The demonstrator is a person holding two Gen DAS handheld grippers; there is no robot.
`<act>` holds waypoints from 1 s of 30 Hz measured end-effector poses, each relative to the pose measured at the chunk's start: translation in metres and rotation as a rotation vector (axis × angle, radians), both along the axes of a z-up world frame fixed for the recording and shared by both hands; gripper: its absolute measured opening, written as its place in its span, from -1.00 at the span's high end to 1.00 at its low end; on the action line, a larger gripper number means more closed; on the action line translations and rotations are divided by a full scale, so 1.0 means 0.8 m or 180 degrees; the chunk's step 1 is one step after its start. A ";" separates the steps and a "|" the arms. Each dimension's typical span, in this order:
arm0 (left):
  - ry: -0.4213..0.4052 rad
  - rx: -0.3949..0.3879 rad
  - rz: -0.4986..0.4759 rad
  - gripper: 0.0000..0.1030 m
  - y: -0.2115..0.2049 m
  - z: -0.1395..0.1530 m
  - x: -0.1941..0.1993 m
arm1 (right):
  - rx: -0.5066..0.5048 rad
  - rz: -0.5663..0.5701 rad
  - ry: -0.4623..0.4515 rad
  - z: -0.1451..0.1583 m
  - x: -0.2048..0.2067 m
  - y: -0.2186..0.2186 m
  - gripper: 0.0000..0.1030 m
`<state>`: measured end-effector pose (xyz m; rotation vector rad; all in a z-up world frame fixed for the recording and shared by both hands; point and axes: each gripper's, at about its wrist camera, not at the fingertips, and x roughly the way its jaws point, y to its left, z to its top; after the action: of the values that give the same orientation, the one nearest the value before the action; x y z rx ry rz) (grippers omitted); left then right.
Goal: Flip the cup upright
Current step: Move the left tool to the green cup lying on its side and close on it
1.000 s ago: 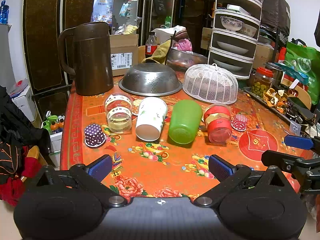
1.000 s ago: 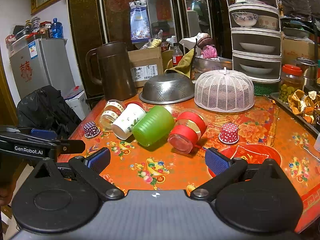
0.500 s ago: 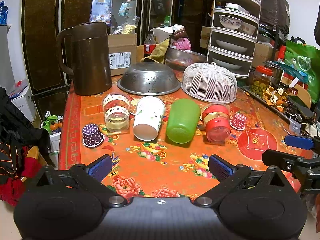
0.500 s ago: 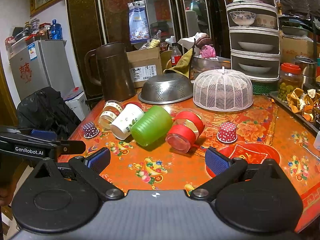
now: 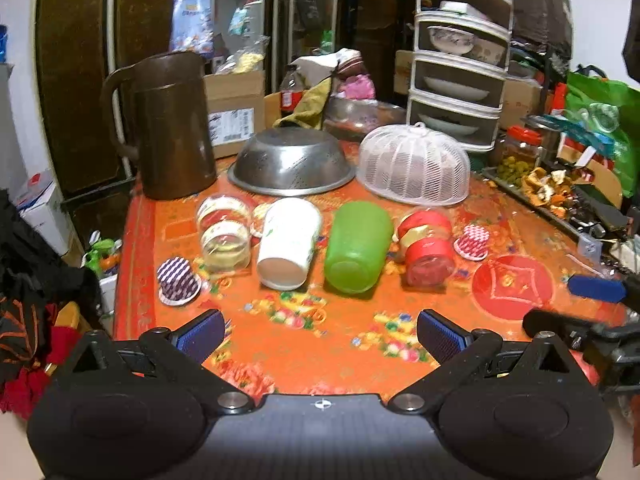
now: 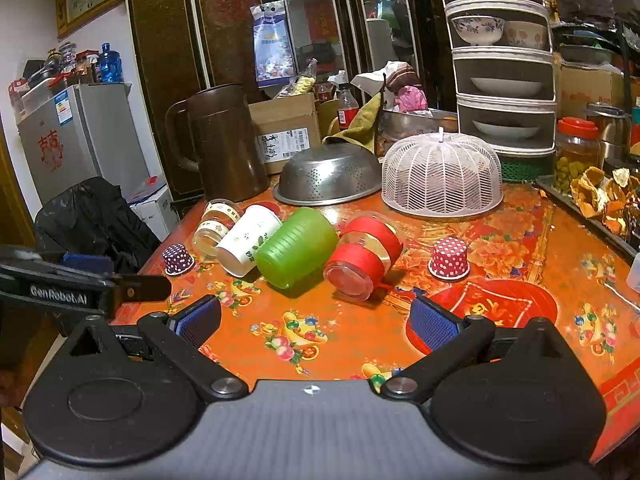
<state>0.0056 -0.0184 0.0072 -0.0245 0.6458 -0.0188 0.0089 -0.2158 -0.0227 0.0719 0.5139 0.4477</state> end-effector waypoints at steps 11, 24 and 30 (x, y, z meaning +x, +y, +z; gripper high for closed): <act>0.0643 0.0139 -0.0347 -0.89 -0.035 0.014 0.146 | 0.0179 -0.0091 0.0097 -0.014 0.002 -0.036 -0.98; 0.1069 0.0263 -0.0457 -0.64 -0.056 -0.041 0.232 | 0.0275 -0.0205 0.0157 -0.020 -0.004 -0.077 -0.98; 0.1117 0.0325 -0.0460 -0.61 -0.057 -0.054 0.244 | 0.0281 -0.0185 0.0196 -0.024 -0.001 -0.077 -0.98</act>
<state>0.2006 -0.0639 -0.0359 0.1199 0.9977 -0.1230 0.0080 -0.2770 -0.0418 0.1854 0.5512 0.4121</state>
